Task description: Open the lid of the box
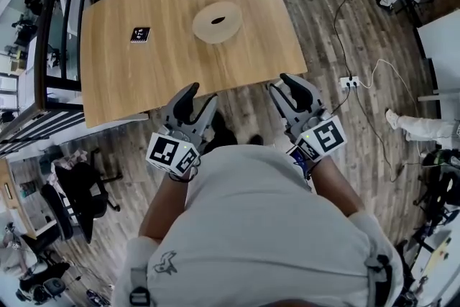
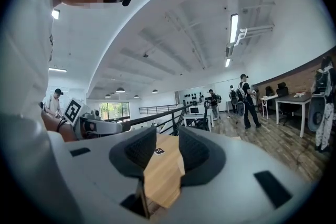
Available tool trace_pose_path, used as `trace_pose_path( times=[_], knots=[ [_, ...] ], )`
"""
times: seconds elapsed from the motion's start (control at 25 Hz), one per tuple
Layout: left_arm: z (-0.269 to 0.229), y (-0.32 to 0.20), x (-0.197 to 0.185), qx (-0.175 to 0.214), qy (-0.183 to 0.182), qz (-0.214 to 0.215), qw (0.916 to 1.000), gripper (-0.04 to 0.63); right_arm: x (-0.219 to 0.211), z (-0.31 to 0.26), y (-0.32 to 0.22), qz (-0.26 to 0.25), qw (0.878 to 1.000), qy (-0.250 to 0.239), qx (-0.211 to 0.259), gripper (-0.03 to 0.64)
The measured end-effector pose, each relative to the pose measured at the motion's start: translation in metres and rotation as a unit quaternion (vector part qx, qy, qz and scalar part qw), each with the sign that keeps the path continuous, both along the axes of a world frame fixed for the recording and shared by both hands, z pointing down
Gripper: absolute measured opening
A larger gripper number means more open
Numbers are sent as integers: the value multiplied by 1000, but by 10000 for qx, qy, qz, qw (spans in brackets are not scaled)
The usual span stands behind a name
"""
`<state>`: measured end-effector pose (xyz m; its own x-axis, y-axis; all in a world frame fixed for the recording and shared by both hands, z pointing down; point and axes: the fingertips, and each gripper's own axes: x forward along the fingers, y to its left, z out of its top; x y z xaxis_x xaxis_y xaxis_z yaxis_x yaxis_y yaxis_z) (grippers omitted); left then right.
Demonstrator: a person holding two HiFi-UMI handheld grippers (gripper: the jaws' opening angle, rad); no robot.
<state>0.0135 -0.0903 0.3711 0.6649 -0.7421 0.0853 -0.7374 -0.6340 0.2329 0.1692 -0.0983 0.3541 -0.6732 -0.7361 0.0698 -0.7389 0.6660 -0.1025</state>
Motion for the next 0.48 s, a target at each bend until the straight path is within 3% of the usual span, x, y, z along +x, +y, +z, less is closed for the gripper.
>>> trace_pose_path(
  times=[0.48],
  knots=[
    [6, -74, -67, -3, 272, 353, 9990, 209, -65, 0, -90, 145, 9994, 287, -84, 143]
  ],
)
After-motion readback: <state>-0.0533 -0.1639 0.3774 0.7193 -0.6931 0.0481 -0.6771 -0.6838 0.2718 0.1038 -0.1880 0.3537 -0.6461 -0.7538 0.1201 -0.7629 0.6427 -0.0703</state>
